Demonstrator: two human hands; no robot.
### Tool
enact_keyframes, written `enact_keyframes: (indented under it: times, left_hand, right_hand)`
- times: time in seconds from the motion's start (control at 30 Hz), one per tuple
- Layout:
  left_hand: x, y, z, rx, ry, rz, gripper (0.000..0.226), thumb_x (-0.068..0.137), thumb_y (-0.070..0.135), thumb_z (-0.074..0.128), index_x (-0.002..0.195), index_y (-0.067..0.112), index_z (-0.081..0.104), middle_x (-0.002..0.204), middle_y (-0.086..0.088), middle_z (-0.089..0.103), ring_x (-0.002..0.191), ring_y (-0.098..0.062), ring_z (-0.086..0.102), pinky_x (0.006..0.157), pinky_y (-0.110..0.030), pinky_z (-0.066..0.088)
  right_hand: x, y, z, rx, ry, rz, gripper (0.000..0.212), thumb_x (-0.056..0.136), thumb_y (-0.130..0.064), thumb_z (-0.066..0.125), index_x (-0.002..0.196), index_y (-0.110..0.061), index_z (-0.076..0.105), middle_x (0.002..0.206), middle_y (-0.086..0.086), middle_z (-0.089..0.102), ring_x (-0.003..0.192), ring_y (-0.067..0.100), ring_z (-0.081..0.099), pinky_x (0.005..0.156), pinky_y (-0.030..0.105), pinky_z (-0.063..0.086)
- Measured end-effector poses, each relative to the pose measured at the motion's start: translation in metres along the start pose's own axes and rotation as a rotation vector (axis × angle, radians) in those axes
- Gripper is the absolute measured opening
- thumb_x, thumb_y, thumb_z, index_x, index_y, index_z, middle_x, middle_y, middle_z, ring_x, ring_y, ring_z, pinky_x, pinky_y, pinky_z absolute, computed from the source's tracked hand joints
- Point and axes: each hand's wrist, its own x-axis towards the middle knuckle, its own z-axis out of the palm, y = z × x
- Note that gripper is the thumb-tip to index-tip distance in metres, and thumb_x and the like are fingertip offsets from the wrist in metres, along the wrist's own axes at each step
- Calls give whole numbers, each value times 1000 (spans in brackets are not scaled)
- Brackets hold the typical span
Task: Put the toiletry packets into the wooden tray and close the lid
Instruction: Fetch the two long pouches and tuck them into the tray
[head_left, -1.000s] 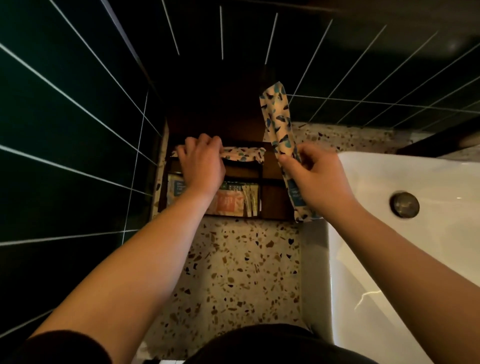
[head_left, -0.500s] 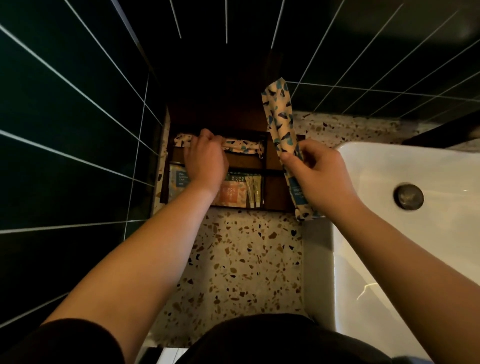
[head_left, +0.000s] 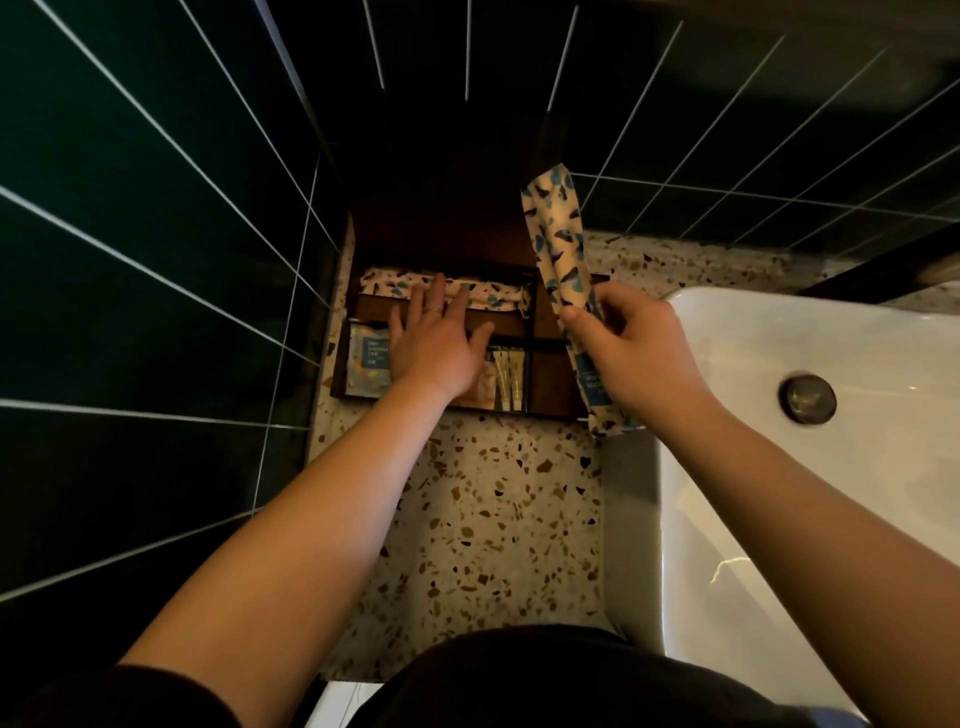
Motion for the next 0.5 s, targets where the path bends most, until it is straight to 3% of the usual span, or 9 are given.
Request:
enact_keyframes:
  times: [0.07,0.2,0.37,0.5]
  left_hand:
    - [-13,-4,-5,-49,111,-55,63,101,58,31,157,30,27,170,-1,7,156,-24,-1,124,-54,3]
    - [-47,-21,3,-89,287,-204,70,98,57,37,159,25,21,170,-8,8,156,-30,-3,124,-56,2]
    - [-54,-44,20,-76,249,-290,84,99,59,33,162,12,2,170,-10,-7,155,-29,-10,125,-52,-3]
    - [-54,-52,30,15,237,-315,88,100,60,29,160,4,-4,169,-13,-10,156,-28,-8,126,-47,0]
  right_hand:
    - [3,-3,-1,-5,-24,16,13,98,-34,58,108,-30,64,88,-11,67,80,6,65,61,19,52]
    - [20,-10,-1,-96,-74,-35,12,99,-31,56,108,-29,65,88,-7,65,82,15,64,68,32,54]
    - [58,-27,21,-322,-200,-133,26,98,-26,58,123,-25,64,115,-1,65,104,17,59,83,31,46]
    - [94,-34,55,-467,-276,-190,26,94,-22,65,120,-20,66,121,7,67,111,25,63,82,30,47]
